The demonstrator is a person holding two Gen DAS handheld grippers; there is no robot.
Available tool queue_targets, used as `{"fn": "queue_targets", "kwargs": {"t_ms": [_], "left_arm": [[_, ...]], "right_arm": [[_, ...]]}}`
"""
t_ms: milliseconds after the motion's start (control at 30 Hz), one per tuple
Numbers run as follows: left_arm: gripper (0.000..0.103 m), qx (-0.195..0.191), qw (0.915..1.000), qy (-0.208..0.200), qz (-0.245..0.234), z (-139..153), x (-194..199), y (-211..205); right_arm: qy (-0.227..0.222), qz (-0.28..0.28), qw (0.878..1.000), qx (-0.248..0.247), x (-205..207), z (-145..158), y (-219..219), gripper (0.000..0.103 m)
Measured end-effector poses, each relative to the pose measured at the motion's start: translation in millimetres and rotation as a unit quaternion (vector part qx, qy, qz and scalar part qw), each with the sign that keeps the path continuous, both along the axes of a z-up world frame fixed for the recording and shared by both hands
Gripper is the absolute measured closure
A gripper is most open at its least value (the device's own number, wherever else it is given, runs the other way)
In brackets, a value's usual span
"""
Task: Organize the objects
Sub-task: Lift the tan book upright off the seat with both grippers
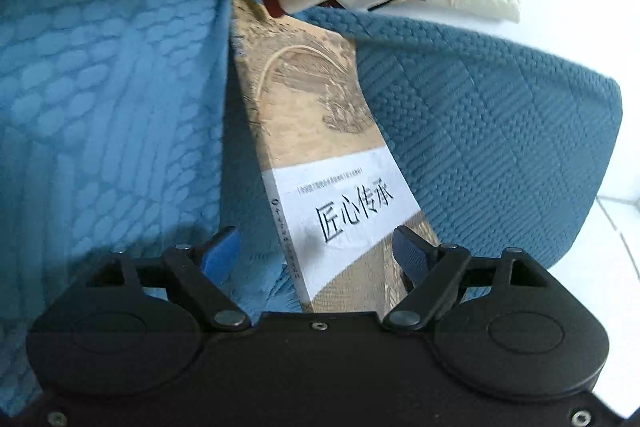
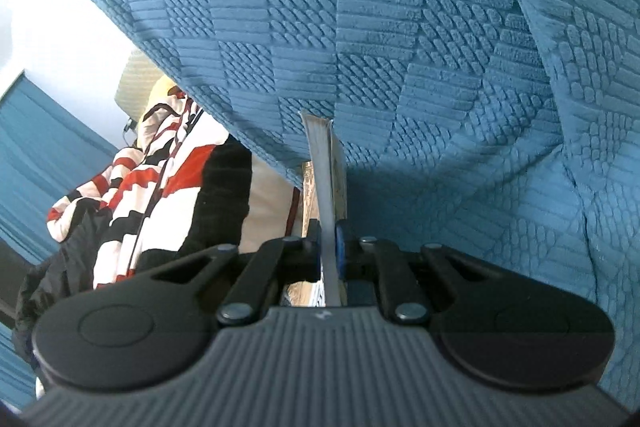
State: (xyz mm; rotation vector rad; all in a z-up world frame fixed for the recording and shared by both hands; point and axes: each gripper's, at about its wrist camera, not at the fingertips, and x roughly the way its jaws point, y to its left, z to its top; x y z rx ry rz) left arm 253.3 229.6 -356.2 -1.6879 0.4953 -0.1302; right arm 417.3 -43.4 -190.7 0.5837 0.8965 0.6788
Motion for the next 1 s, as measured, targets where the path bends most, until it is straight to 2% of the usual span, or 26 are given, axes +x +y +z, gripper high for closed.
{"fn": "queue_targets", "kwargs": {"t_ms": [200, 433, 500, 567, 633, 733, 833, 933, 967, 1000], "left_arm": [[0.022, -0.024, 0.9997, -0.007, -0.006, -8.5, 0.6, 2.2], [0.034, -0.043, 0.9989, -0.007, -0.016, -14.1, 10.2, -5.7], [0.041, -0.04, 0.9989, -0.013, -0.02, -14.3, 13.4, -6.9], [0.058, -0.03, 0.9992, -0.011, -0.024, -14.0, 19.2, -7.7], [0.063, -0.025, 0.9992, -0.004, -0.03, -15.6, 24.4, -10.1], [0.081, -0.03, 0.9985, -0.005, -0.045, -15.9, 29.0, -14.0], [0.092, -0.006, 0.9989, -0.007, -0.047, -7.1, 28.2, -7.9], [0.093, 0.025, 0.9982, -0.01, -0.054, 4.3, 31.0, -3.5], [0.093, 0.032, 0.9978, -0.008, -0.057, 7.1, 31.6, -3.7], [0.093, 0.042, 0.9973, -0.002, -0.06, 9.2, 33.1, -4.0]], "right_arm": [[0.016, -0.018, 1.0, 0.015, -4.3, 0.0, -9.1, 0.092], [0.028, -0.017, 0.999, 0.022, -13.4, -6.4, -8.4, 0.092], [0.034, -0.017, 0.999, 0.027, -14.4, -8.7, -7.5, 0.092], [0.039, -0.018, 0.999, 0.031, -17.1, -12.4, -6.4, 0.092], [0.052, -0.016, 0.998, 0.037, -19.5, -19.7, -5.2, 0.092], [0.064, -0.015, 0.997, 0.034, -20.7, -32.5, -4.3, 0.092], [0.077, -0.023, 0.996, 0.03, -17.9, -44.0, -4.9, 0.088], [0.096, -0.022, 0.994, 0.045, -11.7, -57.6, -6.1, 0.083], [0.101, -0.019, 0.994, 0.049, -9.1, -62.4, -5.9, 0.077], [0.107, -0.017, 0.993, 0.055, -6.5, -67.0, -5.5, 0.063]]}}
